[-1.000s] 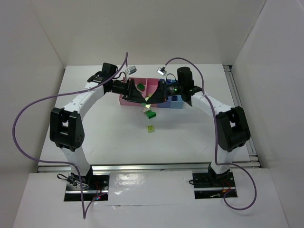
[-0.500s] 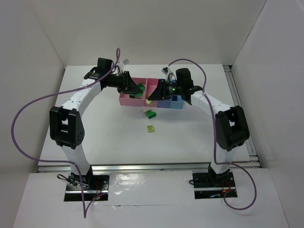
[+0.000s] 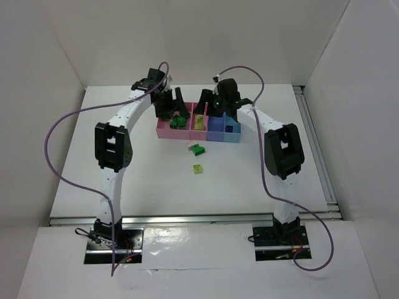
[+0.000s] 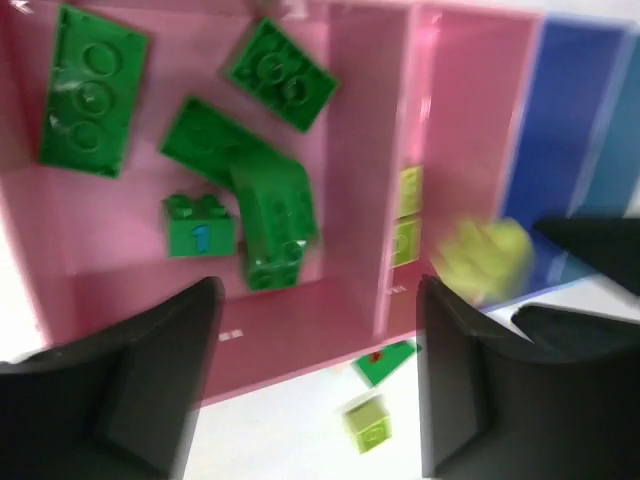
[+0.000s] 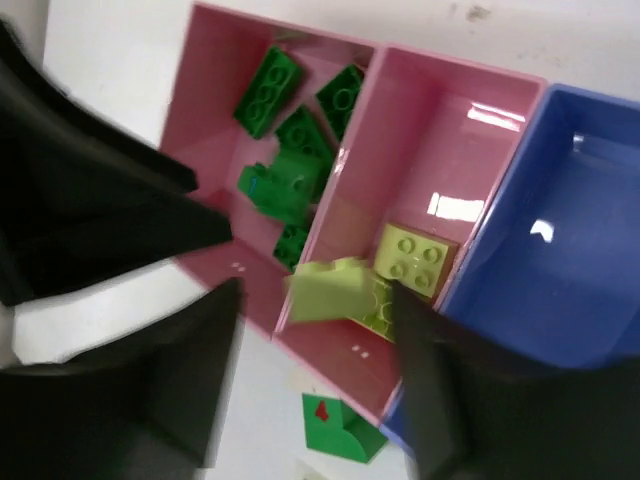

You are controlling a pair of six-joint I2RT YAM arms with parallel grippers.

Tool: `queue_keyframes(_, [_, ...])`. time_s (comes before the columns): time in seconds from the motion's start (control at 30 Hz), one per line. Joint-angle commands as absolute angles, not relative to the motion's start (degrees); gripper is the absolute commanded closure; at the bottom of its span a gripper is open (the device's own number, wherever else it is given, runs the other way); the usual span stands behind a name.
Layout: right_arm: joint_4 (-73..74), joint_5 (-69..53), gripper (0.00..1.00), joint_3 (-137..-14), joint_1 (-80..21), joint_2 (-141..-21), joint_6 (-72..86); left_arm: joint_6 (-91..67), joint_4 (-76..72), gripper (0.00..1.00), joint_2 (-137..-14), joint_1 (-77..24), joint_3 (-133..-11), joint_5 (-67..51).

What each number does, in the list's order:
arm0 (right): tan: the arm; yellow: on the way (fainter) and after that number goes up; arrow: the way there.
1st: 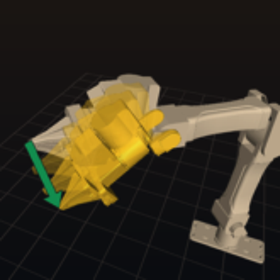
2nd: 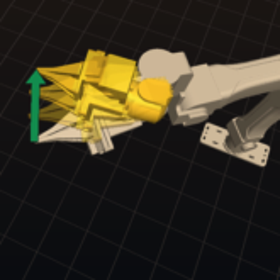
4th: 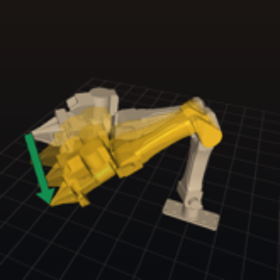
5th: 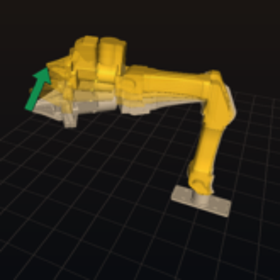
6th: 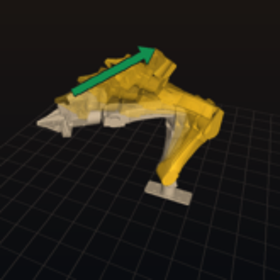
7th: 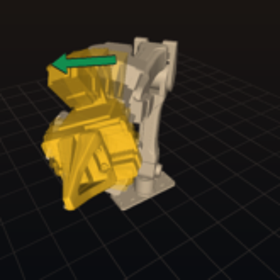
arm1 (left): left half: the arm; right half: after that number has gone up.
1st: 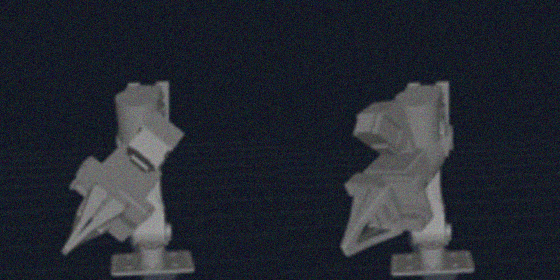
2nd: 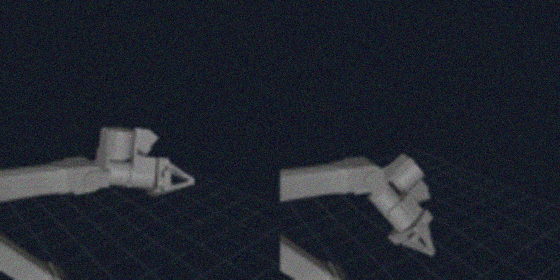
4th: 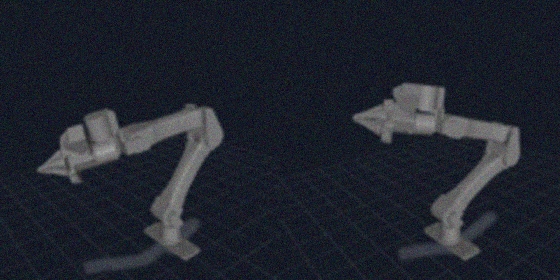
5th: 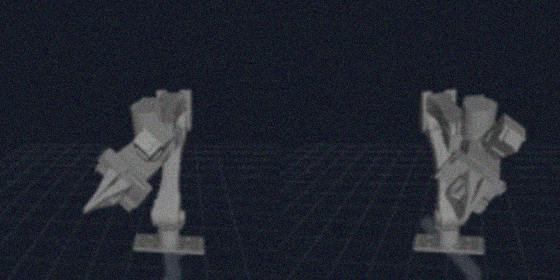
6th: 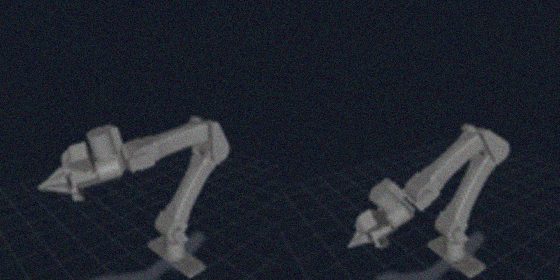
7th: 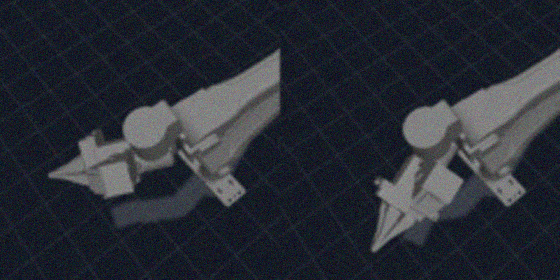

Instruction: Sort the legos into containers by color

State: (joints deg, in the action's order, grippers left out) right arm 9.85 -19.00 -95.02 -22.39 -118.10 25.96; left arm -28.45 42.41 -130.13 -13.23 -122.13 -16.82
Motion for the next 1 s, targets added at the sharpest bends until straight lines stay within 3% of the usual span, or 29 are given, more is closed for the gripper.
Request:
queue_keyframes(0.0, [15.19,-15.12,0.21,-101.67,-23.12,-122.07,23.56,-28.56,47.20,0.00,-129.73,-13.89,-126.21,-12.04])
queue_keyframes(0.07, [18.00,-13.81,0.16,-105.29,-23.72,-123.31,22.06,-27.87,47.20,0.00,-128.06,-13.89,-125.60,-12.04])
queue_keyframes(0.17, [15.76,-13.80,0.16,-102.85,-24.25,-121.12,20.57,-26.64,47.20,0.02,-124.20,-14.94,-123.58,-10.81])
queue_keyframes(0.23, [14.33,-12.31,0.21,-98.29,-24.26,-117.09,20.57,-26.02,46.49,0.05,-121.22,-15.46,-119.63,-10.81])
queue_keyframes(0.3, [13.80,-9.50,0.24,-94.68,-26.01,-113.92,19.08,-25.49,45.97,0.12,-115.86,-15.47,-116.21,-9.06])
queue_keyframes(0.4, [15.72,-3.72,0.24,-86.94,-29.34,-107.68,17.23,-24.87,45.35,0.31,-107.97,-16.00,-107.25,-6.60])
queue_keyframes(0.43, [16.60,-1.43,0.20,-85.10,-30.66,-104.88,17.23,-24.87,44.66,0.41,-106.02,-16.00,-102.44,-5.81])
queue_keyframes(0.47, [17.57,0.94,0.18,-81.60,-31.98,-103.72,17.23,-24.87,43.95,0.43,-104.17,-16.00,-99.87,-4.50])
queue_keyframes(0.53, [21.17,6.75,0.12,-79.03,-35.93,-101.18,18.80,-24.87,43.34,0.42,-98.82,-16.00,-95.12,-2.82])
queue_keyframes(0.7, [24.25,14.58,0.10,-70.68,-43.94,-98.35,27.13,-28.48,38.59,0.30,-88.78,-15.38,-81.66,1.32])
queue_keyframes(0.97, [29.00,13.45,0.08,-73.03,-47.29,-106.43,32.34,-29.09,38.58,0.33,-88.68,-14.68,-81.29,-1.75])
